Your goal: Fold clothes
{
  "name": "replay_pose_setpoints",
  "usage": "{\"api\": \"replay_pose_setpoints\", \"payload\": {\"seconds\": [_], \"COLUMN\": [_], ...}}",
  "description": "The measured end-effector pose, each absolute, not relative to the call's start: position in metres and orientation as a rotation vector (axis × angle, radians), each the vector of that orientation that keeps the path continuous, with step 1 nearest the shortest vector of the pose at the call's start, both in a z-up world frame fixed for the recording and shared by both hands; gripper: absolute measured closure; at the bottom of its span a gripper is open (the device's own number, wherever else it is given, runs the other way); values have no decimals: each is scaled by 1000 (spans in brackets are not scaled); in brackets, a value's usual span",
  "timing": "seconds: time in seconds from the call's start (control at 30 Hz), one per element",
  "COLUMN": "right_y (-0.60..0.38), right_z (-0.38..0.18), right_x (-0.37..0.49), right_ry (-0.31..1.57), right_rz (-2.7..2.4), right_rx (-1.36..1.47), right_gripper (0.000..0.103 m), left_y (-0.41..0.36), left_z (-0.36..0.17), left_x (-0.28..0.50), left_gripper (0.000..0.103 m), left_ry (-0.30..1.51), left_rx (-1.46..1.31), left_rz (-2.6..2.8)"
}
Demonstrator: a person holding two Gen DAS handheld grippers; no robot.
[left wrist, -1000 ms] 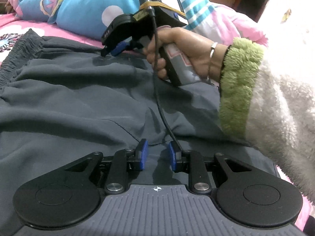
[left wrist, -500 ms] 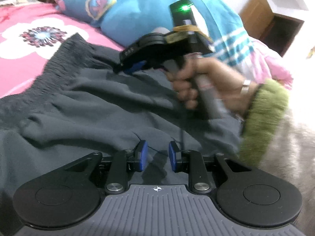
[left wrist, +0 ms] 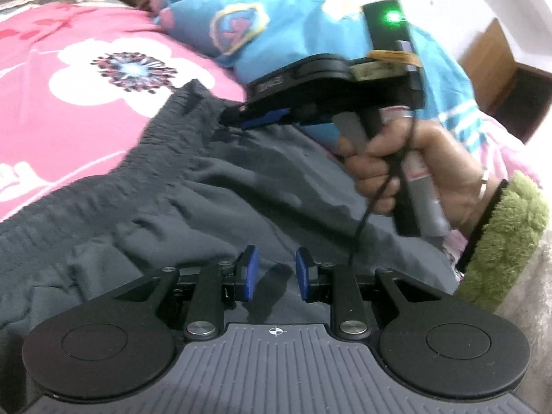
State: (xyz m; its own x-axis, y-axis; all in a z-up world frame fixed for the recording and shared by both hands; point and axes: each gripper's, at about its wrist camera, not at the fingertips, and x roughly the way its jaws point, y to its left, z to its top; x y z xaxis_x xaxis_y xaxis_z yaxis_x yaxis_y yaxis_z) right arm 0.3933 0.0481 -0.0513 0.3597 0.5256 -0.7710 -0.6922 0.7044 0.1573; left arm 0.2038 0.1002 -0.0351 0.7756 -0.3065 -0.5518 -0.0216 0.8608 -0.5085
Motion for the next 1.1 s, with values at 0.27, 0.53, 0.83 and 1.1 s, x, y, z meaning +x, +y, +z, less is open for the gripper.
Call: {"api": "replay_pose_setpoints", "payload": {"seconds": [0.27,0.53,0.83,1.1], "right_y": [71,79,68,76], "right_z": [-69,-77,-82,-87], "right_x": [405,413,420,424], "right_ry": [915,914,931,929], "right_rz": [776,774,798,798], "right_rx": [-141,-47,99,132], "right_gripper": [78,77,76,76], "left_y": [107,108,109,107], "left_z": [-38,-38,-41,-42], "left_x": [204,204,205,204], "left_gripper": [80,80,80,80], "left_ry": [667,658,656,647], "left_rx": [-519,-514,-506,-492], "left_rz": [-106,-63,-49,-21]}}
